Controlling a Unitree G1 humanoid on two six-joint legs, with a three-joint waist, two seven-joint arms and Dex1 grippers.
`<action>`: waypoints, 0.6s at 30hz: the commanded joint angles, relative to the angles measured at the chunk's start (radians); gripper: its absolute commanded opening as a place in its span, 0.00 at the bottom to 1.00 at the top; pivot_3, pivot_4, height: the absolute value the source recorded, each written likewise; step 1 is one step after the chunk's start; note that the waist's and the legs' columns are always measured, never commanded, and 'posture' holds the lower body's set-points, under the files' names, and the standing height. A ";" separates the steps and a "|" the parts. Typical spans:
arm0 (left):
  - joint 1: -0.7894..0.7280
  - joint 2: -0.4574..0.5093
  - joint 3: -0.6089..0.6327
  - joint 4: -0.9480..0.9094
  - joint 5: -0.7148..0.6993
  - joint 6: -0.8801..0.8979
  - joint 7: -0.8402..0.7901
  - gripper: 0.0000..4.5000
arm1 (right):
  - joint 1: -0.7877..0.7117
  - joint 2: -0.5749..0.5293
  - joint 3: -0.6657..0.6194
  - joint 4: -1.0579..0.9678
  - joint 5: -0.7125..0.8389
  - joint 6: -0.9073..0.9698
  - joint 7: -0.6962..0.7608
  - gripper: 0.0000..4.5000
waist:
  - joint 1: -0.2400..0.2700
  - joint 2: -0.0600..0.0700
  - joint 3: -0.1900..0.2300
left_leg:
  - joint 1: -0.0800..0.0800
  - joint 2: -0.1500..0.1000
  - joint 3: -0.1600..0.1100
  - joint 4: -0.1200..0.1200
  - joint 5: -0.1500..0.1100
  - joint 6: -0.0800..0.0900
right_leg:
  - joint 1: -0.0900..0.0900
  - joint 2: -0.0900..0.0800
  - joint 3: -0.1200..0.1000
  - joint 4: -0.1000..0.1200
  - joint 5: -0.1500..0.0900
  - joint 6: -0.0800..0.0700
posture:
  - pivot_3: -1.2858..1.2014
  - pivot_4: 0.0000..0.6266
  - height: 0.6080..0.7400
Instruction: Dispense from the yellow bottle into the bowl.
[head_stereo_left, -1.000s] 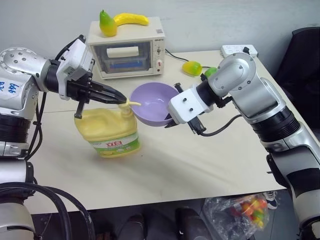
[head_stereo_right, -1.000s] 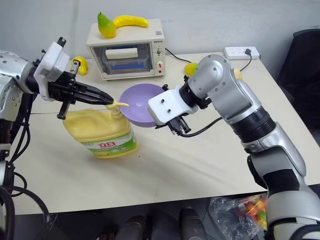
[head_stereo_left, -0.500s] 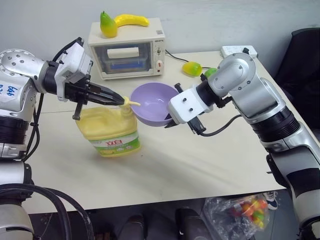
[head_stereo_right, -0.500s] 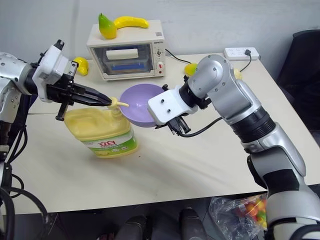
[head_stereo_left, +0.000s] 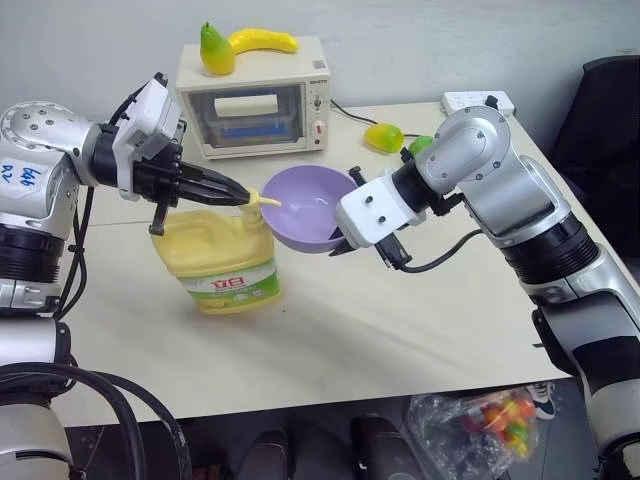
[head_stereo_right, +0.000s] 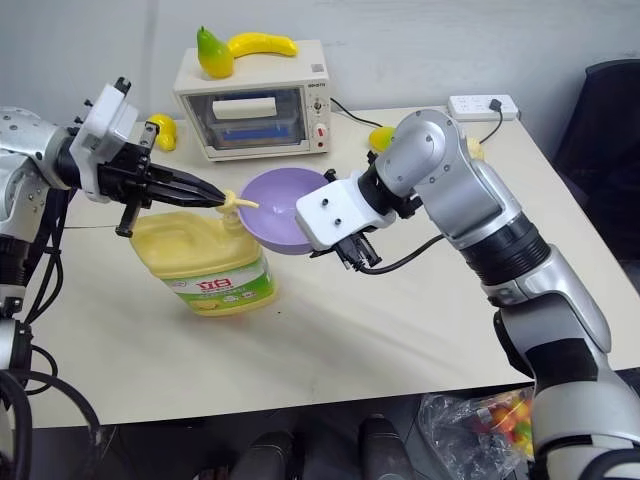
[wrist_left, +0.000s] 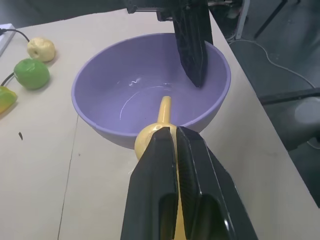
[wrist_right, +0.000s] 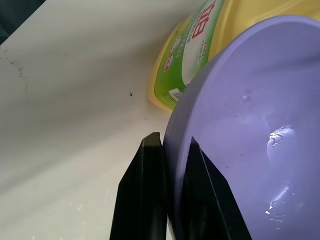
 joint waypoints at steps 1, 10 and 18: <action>-0.013 0.000 -0.004 -0.031 0.002 0.067 -0.112 0.05 | -0.021 0.007 -0.021 -0.025 0.016 -0.017 0.058 0.00 | 0.000 0.000 0.000 | 0.000 0.000 0.000 0.000 0.000 0.000 | 0.000 0.000 0.000 0.000 0.000 0.000 | 0.52 0.24 1.00; -0.121 0.013 0.054 0.024 0.000 0.116 -0.112 0.05 | -0.019 0.008 -0.020 -0.019 0.010 -0.037 0.053 0.00 | -0.005 0.000 0.000 | -0.003 0.000 0.000 -0.002 0.000 0.000 | -0.003 0.000 0.000 0.000 0.000 0.000 | 0.52 0.24 1.00; -0.154 0.026 0.065 0.054 0.000 0.100 -0.112 0.05 | -0.017 0.006 -0.023 -0.021 0.006 -0.040 0.048 0.00 | -0.005 0.000 0.000 | -0.003 0.001 0.000 -0.002 0.000 0.000 | -0.003 0.000 -0.001 -0.001 0.000 0.000 | 0.52 0.24 1.00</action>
